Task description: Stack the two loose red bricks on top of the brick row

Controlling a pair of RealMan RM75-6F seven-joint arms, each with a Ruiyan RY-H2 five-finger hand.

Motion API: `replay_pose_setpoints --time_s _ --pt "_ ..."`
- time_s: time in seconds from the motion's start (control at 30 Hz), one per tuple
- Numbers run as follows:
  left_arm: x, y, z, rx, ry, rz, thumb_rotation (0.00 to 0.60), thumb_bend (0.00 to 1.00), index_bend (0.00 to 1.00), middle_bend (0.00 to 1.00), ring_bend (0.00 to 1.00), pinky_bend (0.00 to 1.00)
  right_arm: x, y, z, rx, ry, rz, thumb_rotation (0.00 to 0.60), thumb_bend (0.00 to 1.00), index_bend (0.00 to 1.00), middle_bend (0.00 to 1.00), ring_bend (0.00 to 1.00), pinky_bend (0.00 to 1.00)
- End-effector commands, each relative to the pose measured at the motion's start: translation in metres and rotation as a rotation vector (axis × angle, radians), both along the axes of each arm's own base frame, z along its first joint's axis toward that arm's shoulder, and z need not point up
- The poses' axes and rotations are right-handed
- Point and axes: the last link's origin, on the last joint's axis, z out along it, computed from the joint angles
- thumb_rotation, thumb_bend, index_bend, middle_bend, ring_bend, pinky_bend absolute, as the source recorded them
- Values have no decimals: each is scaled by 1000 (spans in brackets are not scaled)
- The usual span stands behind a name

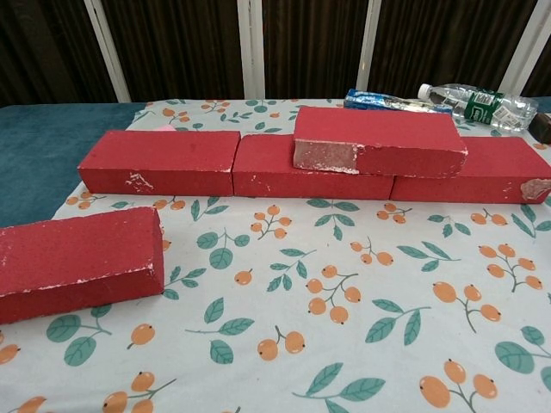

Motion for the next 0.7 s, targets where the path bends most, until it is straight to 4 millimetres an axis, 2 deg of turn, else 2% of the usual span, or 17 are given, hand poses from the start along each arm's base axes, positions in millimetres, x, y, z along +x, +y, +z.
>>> replay_pose_setpoints --time_s 0.03,0.2,0.43,0.7 --pt "9 6 -16 -48 -39 25 600 0 0 0 0 0 -1 -1 0 5 -8 -4 600 149 0 0 0 0" --pt "11 5 -35 -103 -16 74 600 0 0 0 0 0 -2 -3 0 4 -25 -14 600 150 0 0 0 0" --pt "11 13 -57 -94 11 70 600 0 0 0 0 0 -6 -6 -2 27 -25 -29 600 149 0 0 0 0" --pt "10 16 -75 -83 40 56 600 0 0 0 0 0 -8 -8 -2 30 -25 -34 600 149 0 0 0 0"
